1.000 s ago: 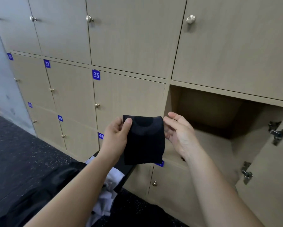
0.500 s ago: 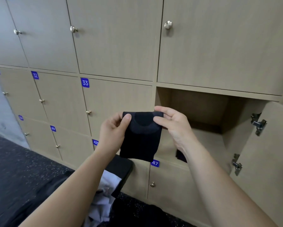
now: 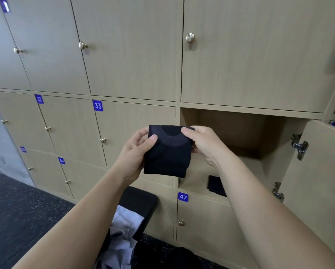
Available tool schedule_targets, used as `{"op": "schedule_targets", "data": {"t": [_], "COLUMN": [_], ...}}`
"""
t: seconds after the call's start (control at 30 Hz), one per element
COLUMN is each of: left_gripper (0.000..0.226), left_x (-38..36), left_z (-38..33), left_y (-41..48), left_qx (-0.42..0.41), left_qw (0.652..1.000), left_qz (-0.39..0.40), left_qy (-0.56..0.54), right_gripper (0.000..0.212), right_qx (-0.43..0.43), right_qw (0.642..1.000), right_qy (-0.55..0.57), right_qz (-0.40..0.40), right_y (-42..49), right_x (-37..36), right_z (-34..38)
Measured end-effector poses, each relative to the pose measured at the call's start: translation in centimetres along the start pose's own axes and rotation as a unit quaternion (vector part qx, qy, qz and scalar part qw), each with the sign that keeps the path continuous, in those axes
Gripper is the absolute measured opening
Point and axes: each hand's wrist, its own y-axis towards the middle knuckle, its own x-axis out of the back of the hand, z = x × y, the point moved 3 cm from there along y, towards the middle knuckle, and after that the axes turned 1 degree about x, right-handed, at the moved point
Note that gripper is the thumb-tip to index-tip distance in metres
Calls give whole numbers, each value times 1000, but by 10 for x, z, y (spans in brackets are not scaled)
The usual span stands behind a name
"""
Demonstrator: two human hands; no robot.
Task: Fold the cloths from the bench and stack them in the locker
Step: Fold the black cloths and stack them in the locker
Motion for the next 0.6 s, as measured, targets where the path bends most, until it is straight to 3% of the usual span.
{"op": "schedule_targets", "data": {"t": [0.17,0.3,0.4,0.47,0.6], "left_gripper": [54,46,35,28,22], "left_x": [-3,2,7,6,6], "left_z": [7,13,19,24,37], "left_y": [-1,6,11,12,14], "left_qx": [22,0,-20,-31,-29], "left_qw": [997,997,993,987,972], "left_qz": [41,-40,-100,-139,-208], "left_qy": [58,72,66,72,107], "right_gripper": [19,25,56,62,35], "right_qx": [-24,-15,-35,-48,-30], "right_qw": [998,997,995,993,995], "right_qy": [56,74,64,41,47], "right_qz": [-13,0,66,99,88], "right_y": [8,1,-11,-17,-16], "right_x": [-3,-5,-12,-18,-24], "right_z": [-7,-13,-25,-36,-54]}}
